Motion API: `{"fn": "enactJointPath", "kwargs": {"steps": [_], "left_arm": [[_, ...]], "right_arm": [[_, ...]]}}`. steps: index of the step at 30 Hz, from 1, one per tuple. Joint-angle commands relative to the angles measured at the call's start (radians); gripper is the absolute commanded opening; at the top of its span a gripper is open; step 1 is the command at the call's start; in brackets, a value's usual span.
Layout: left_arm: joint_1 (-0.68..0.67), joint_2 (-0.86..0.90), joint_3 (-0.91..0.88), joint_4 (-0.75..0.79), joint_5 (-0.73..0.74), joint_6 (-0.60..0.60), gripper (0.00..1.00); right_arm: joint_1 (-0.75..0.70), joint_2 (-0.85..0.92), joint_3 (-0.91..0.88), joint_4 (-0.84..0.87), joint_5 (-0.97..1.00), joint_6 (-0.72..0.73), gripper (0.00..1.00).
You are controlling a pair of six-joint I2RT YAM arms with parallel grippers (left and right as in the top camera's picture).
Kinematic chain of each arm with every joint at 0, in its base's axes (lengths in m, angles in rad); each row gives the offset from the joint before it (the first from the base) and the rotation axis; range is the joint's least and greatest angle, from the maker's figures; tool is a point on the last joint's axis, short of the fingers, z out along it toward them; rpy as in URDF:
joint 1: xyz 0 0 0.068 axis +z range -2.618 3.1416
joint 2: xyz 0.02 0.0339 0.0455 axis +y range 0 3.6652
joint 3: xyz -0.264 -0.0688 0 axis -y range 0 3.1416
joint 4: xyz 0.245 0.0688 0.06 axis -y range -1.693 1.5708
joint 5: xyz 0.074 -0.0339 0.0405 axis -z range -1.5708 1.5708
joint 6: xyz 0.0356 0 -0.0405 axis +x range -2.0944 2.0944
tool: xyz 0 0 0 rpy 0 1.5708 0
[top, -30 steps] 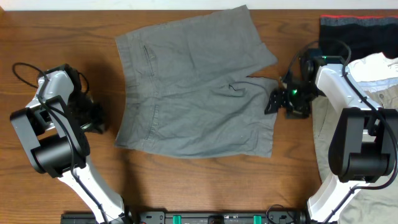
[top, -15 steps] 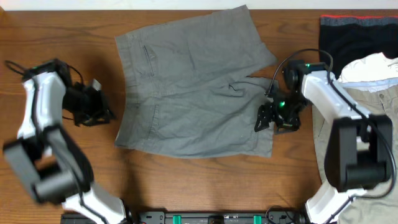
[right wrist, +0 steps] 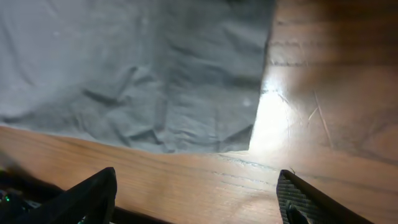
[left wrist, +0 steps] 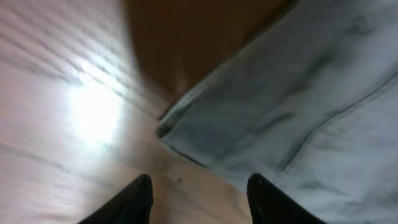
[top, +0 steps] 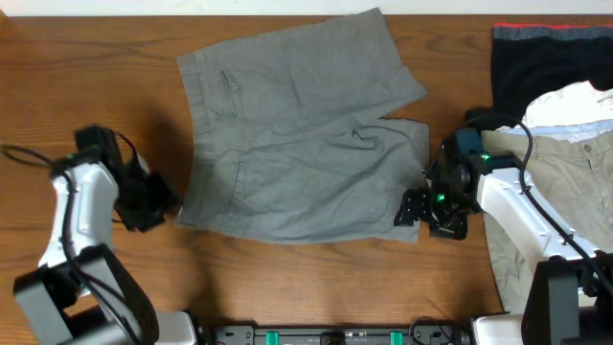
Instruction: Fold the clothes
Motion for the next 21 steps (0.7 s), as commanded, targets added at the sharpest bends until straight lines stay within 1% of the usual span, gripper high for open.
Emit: {"fn": "enactJointPath", "kwargs": {"steps": [1, 4, 6, 9, 12, 14, 16, 18, 21], "left_arm": [[0.003, 0.006, -0.06, 0.057, -0.007, -0.131, 0.52], [0.003, 0.006, -0.106, 0.118, -0.008, -0.172, 0.5], [0.002, 0.01, -0.134, 0.143, -0.008, -0.203, 0.43], [-0.002, 0.03, -0.173, 0.196, -0.008, -0.214, 0.36], [-0.002, 0.066, -0.183, 0.22, -0.002, -0.234, 0.25], [-0.002, 0.089, -0.183, 0.226, 0.019, -0.235, 0.14], [-0.002, 0.104, -0.183, 0.224, 0.019, -0.233, 0.06], [-0.002, 0.107, -0.183, 0.212, 0.018, -0.23, 0.06], [-0.002, 0.105, -0.182, 0.196, 0.019, -0.222, 0.07]], "right_arm": [[0.007, -0.015, -0.004, 0.011, -0.008, 0.036, 0.8], [0.007, -0.015, -0.004, 0.023, -0.008, 0.036, 0.81], [0.007, -0.015, -0.004, 0.027, -0.008, 0.036, 0.81], [0.007, -0.015, -0.004, 0.034, -0.008, 0.036, 0.81], [0.007, -0.015, -0.004, 0.043, -0.008, 0.036, 0.8], [0.007, -0.015, -0.004, 0.047, -0.008, 0.036, 0.81], [0.007, -0.015, -0.004, 0.047, -0.007, 0.036, 0.81], [0.007, -0.015, -0.004, 0.044, -0.008, 0.038, 0.81], [0.007, -0.015, -0.01, 0.033, -0.008, 0.066, 0.84]]}}
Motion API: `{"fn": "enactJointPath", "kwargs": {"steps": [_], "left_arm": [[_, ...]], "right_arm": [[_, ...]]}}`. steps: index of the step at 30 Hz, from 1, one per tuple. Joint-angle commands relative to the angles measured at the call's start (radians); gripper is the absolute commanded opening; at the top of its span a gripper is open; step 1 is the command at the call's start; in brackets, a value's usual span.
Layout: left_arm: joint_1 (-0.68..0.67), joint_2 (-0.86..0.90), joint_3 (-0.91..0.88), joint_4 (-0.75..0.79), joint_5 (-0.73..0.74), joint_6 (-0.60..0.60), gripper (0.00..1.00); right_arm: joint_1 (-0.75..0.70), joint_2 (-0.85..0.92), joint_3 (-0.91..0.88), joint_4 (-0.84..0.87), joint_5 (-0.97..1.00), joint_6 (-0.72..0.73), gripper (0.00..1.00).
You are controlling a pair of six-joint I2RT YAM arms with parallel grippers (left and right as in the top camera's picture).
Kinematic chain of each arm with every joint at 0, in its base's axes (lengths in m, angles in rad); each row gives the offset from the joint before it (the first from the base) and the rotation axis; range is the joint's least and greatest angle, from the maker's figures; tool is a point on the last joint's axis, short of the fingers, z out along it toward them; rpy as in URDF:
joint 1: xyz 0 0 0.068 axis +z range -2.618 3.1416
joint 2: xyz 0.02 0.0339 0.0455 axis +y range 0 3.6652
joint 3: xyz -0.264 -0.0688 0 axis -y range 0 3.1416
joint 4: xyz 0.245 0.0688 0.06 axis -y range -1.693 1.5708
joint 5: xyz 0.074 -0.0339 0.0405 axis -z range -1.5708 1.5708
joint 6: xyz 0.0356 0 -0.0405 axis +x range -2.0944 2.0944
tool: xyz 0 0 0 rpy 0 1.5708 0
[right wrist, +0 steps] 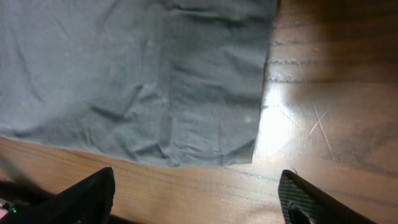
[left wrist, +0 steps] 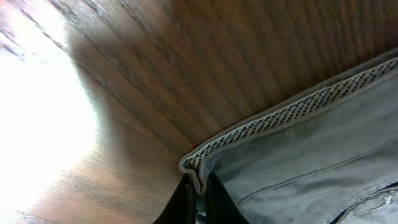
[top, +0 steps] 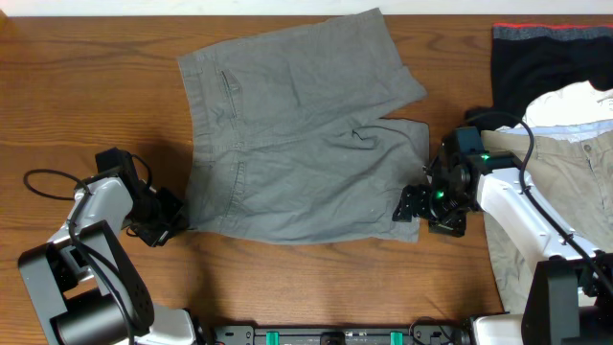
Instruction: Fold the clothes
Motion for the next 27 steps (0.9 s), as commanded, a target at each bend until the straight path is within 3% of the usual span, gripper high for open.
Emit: {"fn": "enactJointPath", "kwargs": {"steps": [1, 3, 6, 13, 16, 18, 21, 27], "left_arm": [[-0.003, 0.032, -0.01, -0.021, 0.005, 0.005, 0.06], [-0.003, 0.032, -0.01, -0.026, 0.005, 0.019, 0.06], [-0.003, 0.032, -0.01, -0.036, 0.005, 0.023, 0.06], [-0.003, 0.032, -0.01, -0.036, 0.003, 0.048, 0.06], [-0.003, 0.032, -0.01, -0.036, 0.004, 0.048, 0.06], [-0.003, 0.032, -0.01, -0.036, 0.004, 0.048, 0.06], [-0.003, 0.032, -0.01, -0.036, 0.004, 0.049, 0.06], [-0.003, 0.032, -0.01, -0.032, 0.003, 0.049, 0.06]], "right_arm": [[0.007, -0.015, -0.015, -0.002, -0.008, 0.035, 0.84], [0.007, -0.015, -0.032, 0.009, -0.008, 0.037, 0.81], [0.007, -0.015, -0.079, 0.055, -0.026, 0.053, 0.64], [0.007, -0.015, -0.184, 0.23, -0.108, 0.146, 0.49], [0.007, -0.015, -0.19, 0.238, -0.106, 0.189, 0.51], [0.007, -0.015, -0.19, 0.206, -0.1, 0.213, 0.63], [0.007, -0.015, -0.19, 0.14, -0.1, 0.224, 0.71], [0.007, -0.015, -0.203, 0.131, -0.026, 0.266, 0.74]]}}
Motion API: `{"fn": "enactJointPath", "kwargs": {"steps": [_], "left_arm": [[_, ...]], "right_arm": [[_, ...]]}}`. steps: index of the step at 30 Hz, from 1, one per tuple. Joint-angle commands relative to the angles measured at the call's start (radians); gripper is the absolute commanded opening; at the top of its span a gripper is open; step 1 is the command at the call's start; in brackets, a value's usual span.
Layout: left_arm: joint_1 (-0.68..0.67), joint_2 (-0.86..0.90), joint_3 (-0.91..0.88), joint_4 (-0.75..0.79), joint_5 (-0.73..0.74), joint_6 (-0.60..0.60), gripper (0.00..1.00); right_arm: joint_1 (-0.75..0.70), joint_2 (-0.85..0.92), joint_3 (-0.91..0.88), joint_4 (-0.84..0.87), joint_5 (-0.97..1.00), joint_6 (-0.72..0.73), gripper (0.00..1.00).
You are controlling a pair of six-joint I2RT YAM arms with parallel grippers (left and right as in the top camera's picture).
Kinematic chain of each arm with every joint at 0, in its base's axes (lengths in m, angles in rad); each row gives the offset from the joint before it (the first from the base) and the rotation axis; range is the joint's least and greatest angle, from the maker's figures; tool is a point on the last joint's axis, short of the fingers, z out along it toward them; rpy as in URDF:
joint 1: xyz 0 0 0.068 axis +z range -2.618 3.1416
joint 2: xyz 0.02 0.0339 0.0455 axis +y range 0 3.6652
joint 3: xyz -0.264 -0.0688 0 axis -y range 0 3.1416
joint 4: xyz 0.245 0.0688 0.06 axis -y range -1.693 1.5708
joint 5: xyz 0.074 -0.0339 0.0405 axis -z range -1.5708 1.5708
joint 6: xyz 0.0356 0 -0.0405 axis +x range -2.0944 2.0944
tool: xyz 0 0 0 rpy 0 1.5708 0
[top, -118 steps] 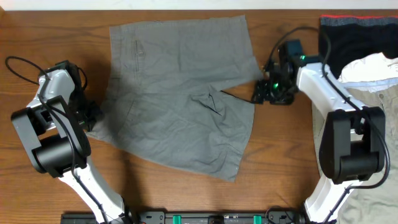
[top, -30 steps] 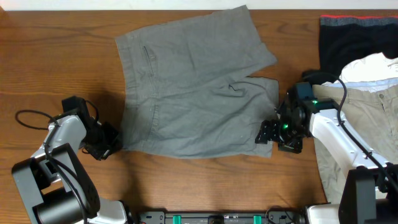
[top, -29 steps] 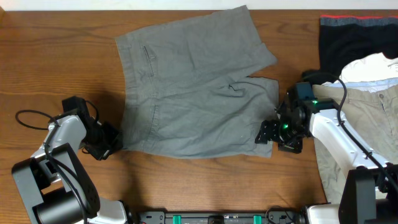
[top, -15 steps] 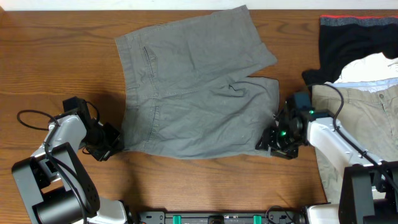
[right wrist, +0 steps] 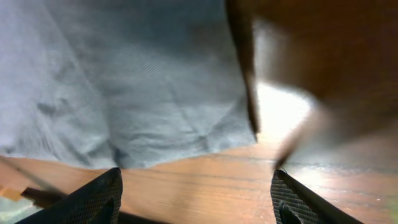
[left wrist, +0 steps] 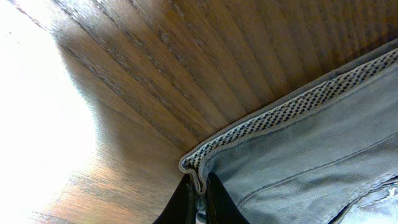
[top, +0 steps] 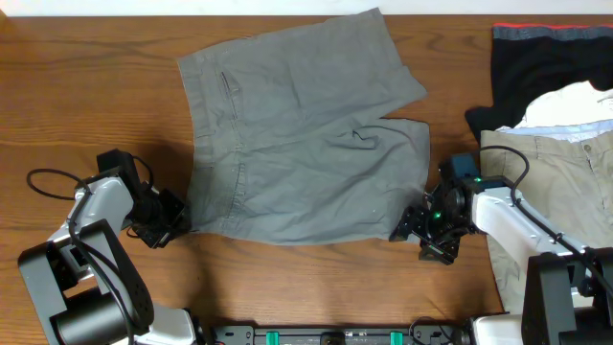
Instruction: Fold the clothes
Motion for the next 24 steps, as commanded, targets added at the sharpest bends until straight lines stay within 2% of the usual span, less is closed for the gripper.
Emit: {"fn": "enactJointPath", "kwargs": {"steps": [1, 3, 7, 12, 15, 16, 24], "left_arm": [[-0.003, 0.028, -0.01, -0.005, -0.008, 0.018, 0.06], [-0.003, 0.028, -0.01, -0.005, -0.008, 0.018, 0.06], [-0.003, 0.028, -0.01, -0.006, -0.008, 0.025, 0.06], [-0.003, 0.028, -0.01, -0.007, -0.008, 0.029, 0.06], [-0.003, 0.028, -0.01, -0.009, -0.008, 0.029, 0.06], [-0.003, 0.028, -0.01, -0.009, -0.008, 0.032, 0.06], [-0.003, -0.029, 0.027, -0.095, -0.006, 0.148, 0.06]], "right_arm": [[0.007, -0.014, -0.022, 0.041, 0.067, 0.069, 0.73], [0.007, -0.014, -0.04, 0.105, 0.078, 0.077, 0.68], [0.007, -0.014, -0.051, 0.159, 0.121, 0.109, 0.51], [0.003, -0.014, -0.051, 0.137, 0.123, 0.098, 0.16], [0.003, -0.017, -0.05, 0.116, 0.123, 0.082, 0.04], [0.002, -0.021, -0.05, 0.112, 0.123, 0.074, 0.02], [-0.053, -0.148, 0.034, 0.028, 0.129, -0.039, 0.01]]}}
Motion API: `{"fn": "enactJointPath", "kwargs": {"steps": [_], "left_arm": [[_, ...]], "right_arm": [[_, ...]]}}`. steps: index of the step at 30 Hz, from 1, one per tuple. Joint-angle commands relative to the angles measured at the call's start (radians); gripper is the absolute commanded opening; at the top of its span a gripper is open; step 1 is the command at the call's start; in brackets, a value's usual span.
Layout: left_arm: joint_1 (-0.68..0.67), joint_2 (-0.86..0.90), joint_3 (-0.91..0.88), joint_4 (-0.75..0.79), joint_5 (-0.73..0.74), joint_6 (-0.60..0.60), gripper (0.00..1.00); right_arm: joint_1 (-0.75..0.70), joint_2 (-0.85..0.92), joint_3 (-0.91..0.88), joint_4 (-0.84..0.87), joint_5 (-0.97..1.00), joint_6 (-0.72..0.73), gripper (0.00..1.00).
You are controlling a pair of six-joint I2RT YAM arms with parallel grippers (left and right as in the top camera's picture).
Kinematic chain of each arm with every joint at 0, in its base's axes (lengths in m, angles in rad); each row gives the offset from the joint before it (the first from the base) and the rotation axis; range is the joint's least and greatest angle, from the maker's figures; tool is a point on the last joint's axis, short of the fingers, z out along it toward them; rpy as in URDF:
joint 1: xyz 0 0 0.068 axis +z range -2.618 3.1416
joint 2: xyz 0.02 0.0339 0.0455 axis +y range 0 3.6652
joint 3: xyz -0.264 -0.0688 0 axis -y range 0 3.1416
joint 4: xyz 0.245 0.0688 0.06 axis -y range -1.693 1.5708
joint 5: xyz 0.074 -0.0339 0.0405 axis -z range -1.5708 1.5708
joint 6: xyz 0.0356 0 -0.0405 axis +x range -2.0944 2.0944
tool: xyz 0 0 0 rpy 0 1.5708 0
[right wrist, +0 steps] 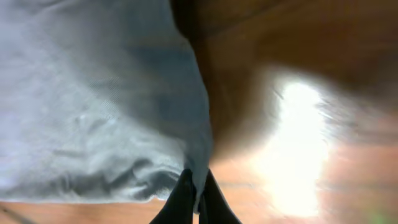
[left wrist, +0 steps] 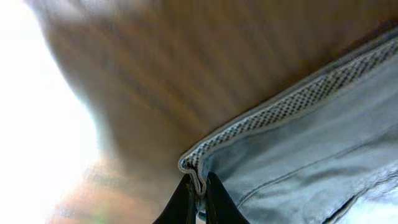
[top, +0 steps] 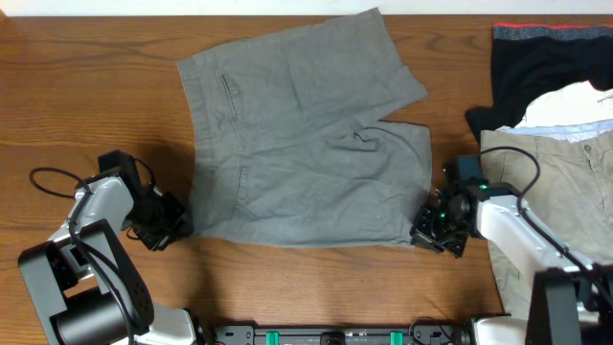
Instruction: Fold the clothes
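Grey shorts lie spread flat on the wooden table, waistband to the left, legs to the right. My left gripper is shut on the near corner of the waistband, the fabric edge pinched between its fingers. My right gripper is shut on the near corner of the lower leg hem, cloth squeezed between its fingers.
A pile of other clothes sits at the right edge: a dark garment, a white one and beige trousers. Bare wood lies left of the shorts and along the front edge.
My right gripper, then open beside the leg hem corner, is now shut on that corner. My left gripper still holds the waistband corner in the same place.
Both grippers began open, the left one off the waistband corner, the right one by the leg hem. The left was then shut on the waistband corner and has stayed so. The right stayed open near the hem, shifted lower, and is now shut on it.
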Motion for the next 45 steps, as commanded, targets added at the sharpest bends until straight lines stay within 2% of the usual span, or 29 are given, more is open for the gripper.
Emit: {"fn": "enactJointPath", "kwargs": {"steps": [1, 8, 15, 18, 21, 25, 29, 33, 39, 45], "left_arm": [[-0.002, -0.054, 0.031, -0.046, -0.004, 0.071, 0.06], [-0.002, -0.333, 0.032, -0.132, 0.148, 0.09, 0.06], [-0.002, -0.728, 0.055, -0.309, 0.146, 0.096, 0.06], [-0.002, -0.866, 0.119, -0.403, 0.141, 0.1, 0.06], [-0.005, -0.937, 0.221, -0.472, 0.141, 0.171, 0.06], [-0.006, -0.921, 0.428, -0.58, 0.108, 0.206, 0.06], [-0.006, -0.842, 0.555, -0.661, 0.045, 0.206, 0.06], [-0.006, -0.754, 0.566, -0.728, 0.042, 0.205, 0.06], [-0.006, -0.647, 0.565, -0.837, 0.041, 0.205, 0.06], [-0.006, -0.586, 0.526, -0.863, -0.046, 0.164, 0.06]], "right_arm": [[-0.034, -0.093, 0.086, -0.041, 0.033, -0.082, 0.01], [-0.049, -0.242, 0.315, -0.219, 0.196, -0.108, 0.01], [-0.049, -0.289, 0.587, -0.425, 0.292, -0.144, 0.01], [-0.049, -0.289, 0.703, -0.512, 0.292, -0.145, 0.01], [-0.049, -0.289, 0.807, -0.566, 0.294, -0.163, 0.01], [-0.049, -0.289, 0.938, -0.603, 0.328, -0.163, 0.01], [-0.048, -0.284, 0.985, -0.584, 0.329, -0.162, 0.01], [-0.048, -0.221, 0.98, -0.549, 0.329, -0.169, 0.01], [-0.048, -0.063, 0.98, -0.481, 0.328, -0.266, 0.01], [-0.041, 0.107, 0.98, -0.282, 0.185, -0.345, 0.02]]}}
